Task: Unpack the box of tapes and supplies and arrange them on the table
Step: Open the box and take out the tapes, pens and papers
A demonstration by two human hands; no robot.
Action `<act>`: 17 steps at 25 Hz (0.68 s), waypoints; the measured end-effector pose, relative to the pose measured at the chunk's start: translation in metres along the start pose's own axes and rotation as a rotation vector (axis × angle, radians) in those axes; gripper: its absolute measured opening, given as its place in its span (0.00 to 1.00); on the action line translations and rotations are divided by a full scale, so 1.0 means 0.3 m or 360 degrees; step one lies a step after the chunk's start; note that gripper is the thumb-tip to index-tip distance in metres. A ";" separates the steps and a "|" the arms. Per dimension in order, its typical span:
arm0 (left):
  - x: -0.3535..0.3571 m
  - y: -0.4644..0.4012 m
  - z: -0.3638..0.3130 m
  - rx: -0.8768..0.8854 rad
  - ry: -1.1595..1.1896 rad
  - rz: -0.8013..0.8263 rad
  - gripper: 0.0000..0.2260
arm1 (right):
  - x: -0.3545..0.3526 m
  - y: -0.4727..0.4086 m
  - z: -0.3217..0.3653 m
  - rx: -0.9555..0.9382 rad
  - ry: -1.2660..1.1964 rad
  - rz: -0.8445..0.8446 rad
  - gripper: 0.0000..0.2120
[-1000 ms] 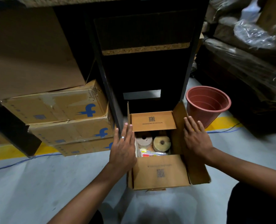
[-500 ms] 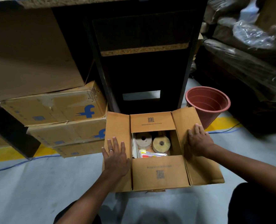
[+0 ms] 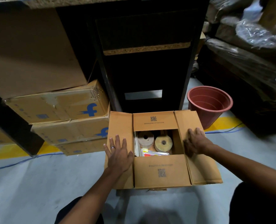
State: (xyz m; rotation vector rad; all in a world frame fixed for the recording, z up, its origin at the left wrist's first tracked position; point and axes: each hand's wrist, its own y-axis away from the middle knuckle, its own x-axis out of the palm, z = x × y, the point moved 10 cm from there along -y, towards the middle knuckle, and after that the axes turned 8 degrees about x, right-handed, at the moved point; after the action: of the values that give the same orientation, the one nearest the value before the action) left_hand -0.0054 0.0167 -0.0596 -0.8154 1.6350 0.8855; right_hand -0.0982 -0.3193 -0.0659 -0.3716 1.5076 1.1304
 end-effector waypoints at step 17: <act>-0.040 0.033 -0.223 0.0534 0.0599 -0.0002 0.16 | 0.030 0.175 0.294 -0.0459 -0.0573 0.0592 0.09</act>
State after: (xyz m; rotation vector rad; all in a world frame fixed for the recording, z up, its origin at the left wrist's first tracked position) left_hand -0.0428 -0.0354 -0.0352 -0.7756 2.0415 0.4502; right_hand -0.0890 -0.2200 -0.0401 -0.0703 1.1216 1.6221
